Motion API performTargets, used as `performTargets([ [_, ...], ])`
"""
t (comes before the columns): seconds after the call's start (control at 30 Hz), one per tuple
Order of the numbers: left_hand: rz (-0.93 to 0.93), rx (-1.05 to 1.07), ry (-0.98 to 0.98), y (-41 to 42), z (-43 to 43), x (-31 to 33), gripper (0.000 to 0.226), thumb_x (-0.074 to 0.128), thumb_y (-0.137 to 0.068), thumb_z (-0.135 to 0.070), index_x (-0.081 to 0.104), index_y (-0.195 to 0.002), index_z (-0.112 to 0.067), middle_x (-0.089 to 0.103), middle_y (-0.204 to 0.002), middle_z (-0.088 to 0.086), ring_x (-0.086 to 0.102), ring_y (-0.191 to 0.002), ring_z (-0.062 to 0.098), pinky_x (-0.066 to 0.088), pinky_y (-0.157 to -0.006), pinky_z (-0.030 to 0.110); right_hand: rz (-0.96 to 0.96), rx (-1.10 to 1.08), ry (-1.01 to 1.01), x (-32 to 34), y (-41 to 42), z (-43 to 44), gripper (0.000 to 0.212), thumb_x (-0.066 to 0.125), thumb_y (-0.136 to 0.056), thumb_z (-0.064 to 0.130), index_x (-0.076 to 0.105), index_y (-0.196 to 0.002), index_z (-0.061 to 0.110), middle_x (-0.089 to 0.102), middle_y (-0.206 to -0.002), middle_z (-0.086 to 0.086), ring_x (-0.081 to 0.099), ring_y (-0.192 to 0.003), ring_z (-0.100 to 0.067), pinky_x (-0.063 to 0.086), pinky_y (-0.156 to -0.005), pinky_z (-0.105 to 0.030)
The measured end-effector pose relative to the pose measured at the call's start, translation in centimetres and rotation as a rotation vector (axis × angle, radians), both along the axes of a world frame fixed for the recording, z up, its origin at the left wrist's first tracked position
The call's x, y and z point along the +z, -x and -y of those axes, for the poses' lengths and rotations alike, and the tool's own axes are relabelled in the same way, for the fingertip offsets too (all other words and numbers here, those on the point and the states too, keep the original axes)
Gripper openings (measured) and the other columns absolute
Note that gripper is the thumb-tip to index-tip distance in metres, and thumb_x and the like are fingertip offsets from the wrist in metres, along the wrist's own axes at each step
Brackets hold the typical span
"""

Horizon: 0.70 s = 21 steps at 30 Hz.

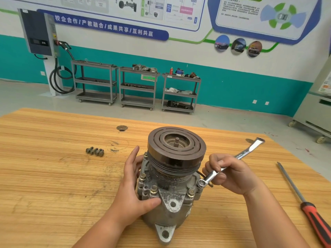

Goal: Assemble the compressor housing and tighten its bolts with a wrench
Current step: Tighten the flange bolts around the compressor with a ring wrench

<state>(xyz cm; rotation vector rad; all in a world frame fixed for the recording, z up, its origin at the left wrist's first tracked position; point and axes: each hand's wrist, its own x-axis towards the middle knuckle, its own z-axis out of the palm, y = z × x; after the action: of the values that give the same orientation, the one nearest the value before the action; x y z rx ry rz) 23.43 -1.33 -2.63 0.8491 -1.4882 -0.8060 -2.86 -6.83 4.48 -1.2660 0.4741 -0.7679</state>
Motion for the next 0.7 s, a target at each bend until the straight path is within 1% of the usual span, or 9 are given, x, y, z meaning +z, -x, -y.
performTargets([
  [0.07, 0.003, 0.000, 0.004, 0.0, 0.0, 0.0, 0.118, 0.071, -0.044, -0.084, 0.012, -0.142, -0.057, 0.043, -0.134, -0.025, 0.046, -0.126, 0.000, 0.041, -0.093, 0.010, -0.020, -0.102, -0.016, 0.3, -0.1, -0.9, 0.011, 0.067, -0.062, 0.020, 0.061, -0.058, 0.012, 0.047, -0.051, 0.001, 0.035, -0.050, -0.010, 0.028, -0.041, -0.015],
  [0.23, 0.003, 0.010, -0.007, -0.1, 0.0, 0.0, 0.121, 0.072, -0.041, -0.084, 0.010, -0.141, -0.058, 0.041, -0.140, -0.010, 0.046, -0.128, 0.004, 0.040, -0.100, 0.026, 0.006, -0.503, -0.034, 0.2, -1.1, -5.3, 0.014, 0.052, -0.063, 0.009, 0.059, -0.051, 0.013, 0.036, -0.047, -0.003, 0.027, -0.042, -0.007, 0.019, -0.037, -0.014],
  [0.37, -0.001, 0.011, -0.017, -0.1, 0.0, 0.0, 0.121, 0.072, -0.041, -0.084, 0.010, -0.141, -0.058, 0.042, -0.140, -0.011, 0.045, -0.128, 0.002, 0.041, -0.098, 0.020, 0.011, -0.890, 0.080, -1.1, -3.7, -10.2, 0.046, 0.039, -0.085, -0.003, 0.064, -0.051, 0.016, 0.044, -0.043, -0.002, 0.032, -0.036, -0.004, 0.020, -0.033, -0.011],
  [0.43, -0.005, 0.006, -0.012, 0.0, 0.1, 0.0, 0.122, 0.072, -0.042, -0.084, 0.011, -0.143, -0.056, 0.042, -0.139, -0.010, 0.046, -0.127, 0.002, 0.042, -0.096, 0.014, -0.064, -1.044, 0.209, -1.8, -5.7, -11.8, 0.040, 0.047, -0.086, 0.000, 0.066, -0.054, 0.016, 0.050, -0.043, -0.003, 0.040, -0.038, -0.001, 0.026, -0.034, -0.010],
  [0.5, -0.015, 0.001, -0.011, 0.1, 0.1, 0.0, 0.124, 0.072, -0.042, -0.083, 0.010, -0.144, -0.050, 0.043, -0.139, -0.009, 0.046, -0.127, 0.003, 0.042, -0.095, 0.012, -0.086, -1.133, 0.282, -2.2, -6.9, -12.5, 0.036, 0.054, -0.085, -0.003, 0.067, -0.055, 0.013, 0.054, -0.047, -0.005, 0.046, -0.043, -0.001, 0.031, -0.040, -0.008],
  [0.57, -0.020, -0.001, -0.015, 0.1, 0.0, 0.0, 0.126, 0.073, -0.041, -0.083, 0.010, -0.144, -0.048, 0.043, -0.138, -0.010, 0.046, -0.127, 0.003, 0.042, -0.096, 0.012, -0.001, -1.167, 0.290, -2.0, -7.4, -13.1, 0.033, 0.057, -0.083, -0.008, 0.068, -0.058, 0.009, 0.056, -0.048, -0.009, 0.046, -0.045, -0.002, 0.030, -0.040, -0.008],
  [0.6, -0.021, -0.001, -0.014, 0.1, 0.0, 0.1, 0.126, 0.073, -0.041, -0.083, 0.010, -0.144, -0.047, 0.044, -0.138, -0.011, 0.046, -0.127, 0.003, 0.042, -0.096, 0.012, 0.071, -1.174, 0.300, -1.7, -7.2, -13.3, 0.023, 0.063, -0.077, -0.004, 0.070, -0.059, 0.009, 0.056, -0.048, -0.011, 0.046, -0.044, -0.003, 0.029, -0.038, -0.008],
  [0.63, -0.023, -0.003, -0.013, 0.1, 0.0, 0.1, 0.127, 0.073, -0.041, -0.083, 0.010, -0.144, -0.046, 0.044, -0.137, -0.012, 0.046, -0.127, 0.003, 0.042, -0.096, 0.012, 0.140, -1.188, 0.309, -1.2, -7.0, -13.4, 0.018, 0.062, -0.070, 0.001, 0.071, -0.060, 0.012, 0.056, -0.047, -0.012, 0.046, -0.043, -0.004, 0.027, -0.037, -0.009],
  [0.7, -0.022, -0.004, -0.018, 0.1, 0.0, 0.1, 0.128, 0.073, -0.041, -0.083, 0.010, -0.145, -0.044, 0.044, -0.137, -0.012, 0.046, -0.127, 0.002, 0.041, -0.096, 0.012, 0.227, -1.182, 0.327, -0.5, -5.6, -13.2, 0.027, 0.048, -0.067, 0.008, 0.072, -0.058, 0.016, 0.052, -0.042, -0.010, 0.045, -0.039, -0.005, 0.024, -0.036, -0.011],
])
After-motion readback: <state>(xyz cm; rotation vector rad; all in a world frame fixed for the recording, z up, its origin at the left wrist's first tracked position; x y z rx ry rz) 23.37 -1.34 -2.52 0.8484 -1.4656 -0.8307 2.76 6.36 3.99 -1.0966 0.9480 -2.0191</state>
